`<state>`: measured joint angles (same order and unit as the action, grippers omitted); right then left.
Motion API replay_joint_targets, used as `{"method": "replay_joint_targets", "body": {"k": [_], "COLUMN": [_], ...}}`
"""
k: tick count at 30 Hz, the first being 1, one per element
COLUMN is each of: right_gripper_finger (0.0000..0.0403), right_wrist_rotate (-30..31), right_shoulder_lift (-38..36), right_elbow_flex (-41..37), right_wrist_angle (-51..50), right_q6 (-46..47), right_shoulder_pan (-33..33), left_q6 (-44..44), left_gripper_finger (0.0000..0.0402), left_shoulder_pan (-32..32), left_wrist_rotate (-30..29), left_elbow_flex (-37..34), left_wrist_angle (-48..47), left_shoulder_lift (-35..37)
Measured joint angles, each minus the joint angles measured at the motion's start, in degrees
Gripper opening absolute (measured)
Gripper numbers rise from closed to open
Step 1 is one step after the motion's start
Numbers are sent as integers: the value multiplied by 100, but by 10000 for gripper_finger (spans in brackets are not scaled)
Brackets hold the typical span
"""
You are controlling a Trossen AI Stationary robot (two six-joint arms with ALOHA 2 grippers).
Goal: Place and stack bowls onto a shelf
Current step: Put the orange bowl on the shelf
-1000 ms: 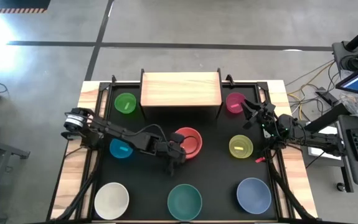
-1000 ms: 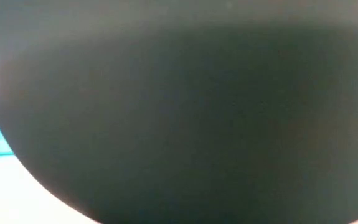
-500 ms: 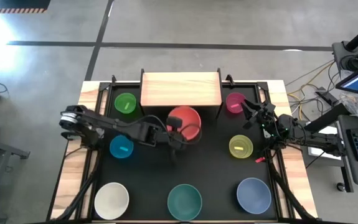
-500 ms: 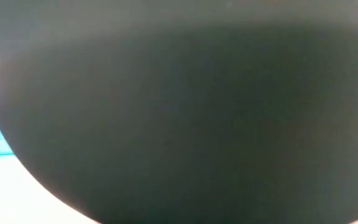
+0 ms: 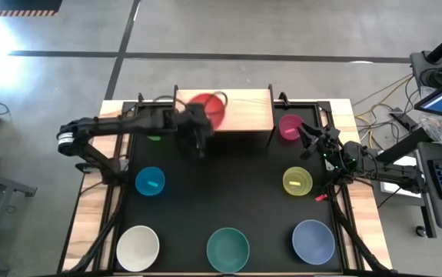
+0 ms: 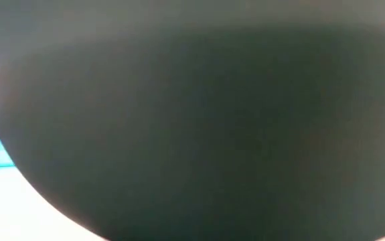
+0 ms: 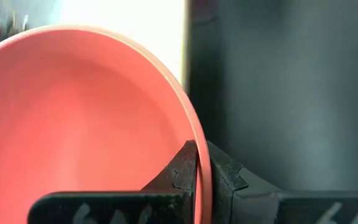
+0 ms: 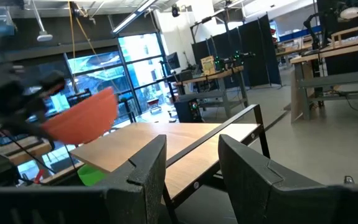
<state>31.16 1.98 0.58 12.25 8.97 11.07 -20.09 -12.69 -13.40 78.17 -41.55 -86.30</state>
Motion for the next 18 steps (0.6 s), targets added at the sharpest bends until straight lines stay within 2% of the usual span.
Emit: {"method": "replay_joint_targets", "body": {"k": [5, 10, 18], "right_gripper_finger": [137, 137, 137], "right_wrist_rotate": [0, 0, 0], "right_shoulder_lift": [-2, 0, -2], "right_elbow_flex": [2, 2, 0], "right_wrist_angle": [2, 1, 0], "right_q6": [0, -1, 0], "right_shoulder_pan": [-2, -1, 0], "left_q6": [74, 130, 724], "left_gripper_finger": [0, 9, 48], "left_shoulder_pan": [-637, -1098, -1224], "left_wrist_rotate": [111, 528, 582], "left_elbow_flex": [-2, -2, 5], "left_wrist_angle": [-47, -22, 2], "left_shoulder_lift": [-73, -262, -349]}}
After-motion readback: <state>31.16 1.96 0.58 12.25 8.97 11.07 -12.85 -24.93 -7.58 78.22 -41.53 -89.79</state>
